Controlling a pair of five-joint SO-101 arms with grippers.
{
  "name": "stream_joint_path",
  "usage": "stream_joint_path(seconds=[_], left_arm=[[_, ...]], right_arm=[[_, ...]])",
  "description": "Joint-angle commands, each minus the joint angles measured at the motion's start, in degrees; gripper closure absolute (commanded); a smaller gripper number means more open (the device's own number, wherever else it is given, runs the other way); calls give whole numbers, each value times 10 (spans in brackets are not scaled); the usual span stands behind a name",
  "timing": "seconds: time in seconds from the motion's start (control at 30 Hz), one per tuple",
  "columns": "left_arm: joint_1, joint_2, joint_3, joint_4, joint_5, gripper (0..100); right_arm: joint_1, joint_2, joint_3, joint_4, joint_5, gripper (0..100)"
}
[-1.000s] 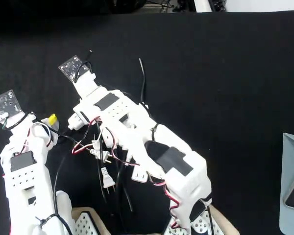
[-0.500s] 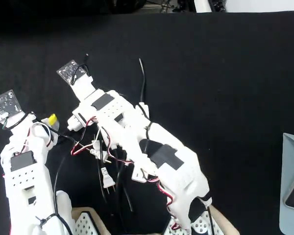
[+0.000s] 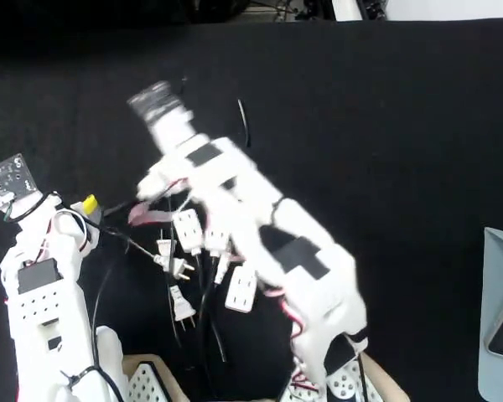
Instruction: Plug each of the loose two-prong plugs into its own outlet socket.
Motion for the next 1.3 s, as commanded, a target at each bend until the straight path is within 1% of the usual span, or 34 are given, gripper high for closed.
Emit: stream_joint_path(seconds=[0.0, 0.07, 0.13, 0.2, 0.27, 0.37, 0.43, 0.5, 0.63, 0.77, 0.87, 0.97, 1.1, 1.27], left_arm=[[-6, -11, 3, -11, 0, 739], [-6, -11, 4, -11, -1, 739], [-6, -11, 4, -11, -1, 739], [-5, -11, 4, -11, -1, 739], [-3, -11, 4, -11, -1, 739], [-3, -11, 4, -11, -1, 739], [-4, -11, 4, -11, -1, 739], [-5, -11, 4, -11, -1, 739], [-3, -11, 5, -11, -1, 739], [-6, -11, 5, -11, -1, 739], [-6, -11, 5, -11, -1, 739], [-6, -11, 5, -11, -1, 739], [-6, -11, 5, -11, -1, 739], [-7, -11, 5, -11, -1, 739]], right_arm=[[108, -45, -8, -71, 1, 985], [149, -45, -8, -104, -3, 984], [185, -45, -12, -126, -25, 983], [209, -45, -13, -135, -37, 982], [215, -45, -13, -133, -40, 947], [193, -45, -10, -104, -40, 835], [172, -46, -11, -80, -40, 807], [159, -50, -12, -64, -40, 805], [161, -93, -8, -19, -40, 804], [163, -180, -7, 105, -40, 806], [141, -232, -6, 211, -40, 807], [106, -260, 26, 280, -40, 807], [66, -283, 115, 297, -40, 807], [43, -315, 229, 288, -40, 807]])
